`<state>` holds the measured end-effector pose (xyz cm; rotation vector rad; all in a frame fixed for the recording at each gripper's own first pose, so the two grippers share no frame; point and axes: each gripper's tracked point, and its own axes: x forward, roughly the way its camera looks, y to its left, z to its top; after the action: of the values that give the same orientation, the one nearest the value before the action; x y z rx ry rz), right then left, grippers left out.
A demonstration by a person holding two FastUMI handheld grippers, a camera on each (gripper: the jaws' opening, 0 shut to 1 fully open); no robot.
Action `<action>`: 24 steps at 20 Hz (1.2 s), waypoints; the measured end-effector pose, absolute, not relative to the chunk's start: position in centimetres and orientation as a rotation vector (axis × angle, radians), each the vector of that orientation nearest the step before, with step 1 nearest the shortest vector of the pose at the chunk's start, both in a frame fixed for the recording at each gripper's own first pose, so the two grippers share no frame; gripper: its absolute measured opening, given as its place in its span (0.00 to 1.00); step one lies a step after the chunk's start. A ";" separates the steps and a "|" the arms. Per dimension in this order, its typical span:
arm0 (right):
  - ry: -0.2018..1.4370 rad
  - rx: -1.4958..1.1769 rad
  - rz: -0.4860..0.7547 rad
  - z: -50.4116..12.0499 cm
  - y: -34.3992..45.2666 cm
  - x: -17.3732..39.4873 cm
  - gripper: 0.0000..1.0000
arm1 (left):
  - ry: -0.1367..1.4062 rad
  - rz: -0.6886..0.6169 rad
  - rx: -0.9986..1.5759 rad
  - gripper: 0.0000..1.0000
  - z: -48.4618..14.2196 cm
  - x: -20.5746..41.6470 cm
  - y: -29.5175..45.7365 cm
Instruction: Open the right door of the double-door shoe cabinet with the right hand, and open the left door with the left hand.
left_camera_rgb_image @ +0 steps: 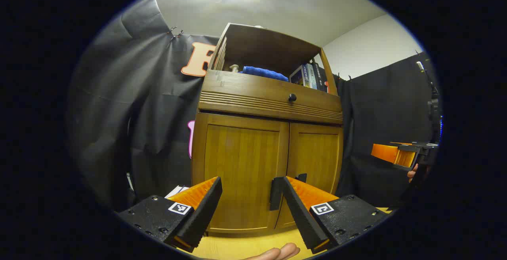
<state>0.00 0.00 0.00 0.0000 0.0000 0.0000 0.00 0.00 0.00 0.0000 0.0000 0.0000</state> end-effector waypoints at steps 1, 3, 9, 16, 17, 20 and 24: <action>-0.005 -0.007 0.014 0.1 0.3 -0.1 0.99 | 0.000 0.000 0.005 0.89 0.0 0.1 0.0; -0.001 -0.010 0.029 0.0 0.6 -0.2 0.99 | 0.014 -0.002 0.004 0.89 -0.4 0.1 -0.1; -0.017 -0.050 -0.027 -0.1 -0.5 0.8 0.99 | 0.025 0.001 -0.016 0.94 -0.4 0.1 0.7; 0.059 0.002 0.059 -2.8 2.1 4.6 0.99 | 0.017 0.014 -0.019 0.94 0.1 -0.3 1.9; 0.074 0.002 0.070 -3.4 2.4 5.3 0.99 | 0.017 0.019 -0.022 0.94 0.1 -0.4 2.1; 0.115 0.027 0.118 -5.0 4.1 7.4 0.99 | 0.025 0.033 -0.011 0.89 -0.1 -0.3 2.8; 0.182 0.023 0.148 -7.8 5.7 10.9 0.99 | 0.035 0.053 -0.007 0.94 -0.3 0.1 3.6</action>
<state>10.87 5.73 -7.81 0.0229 0.1818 0.1482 0.05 3.56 -0.25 -0.0075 0.0350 0.0534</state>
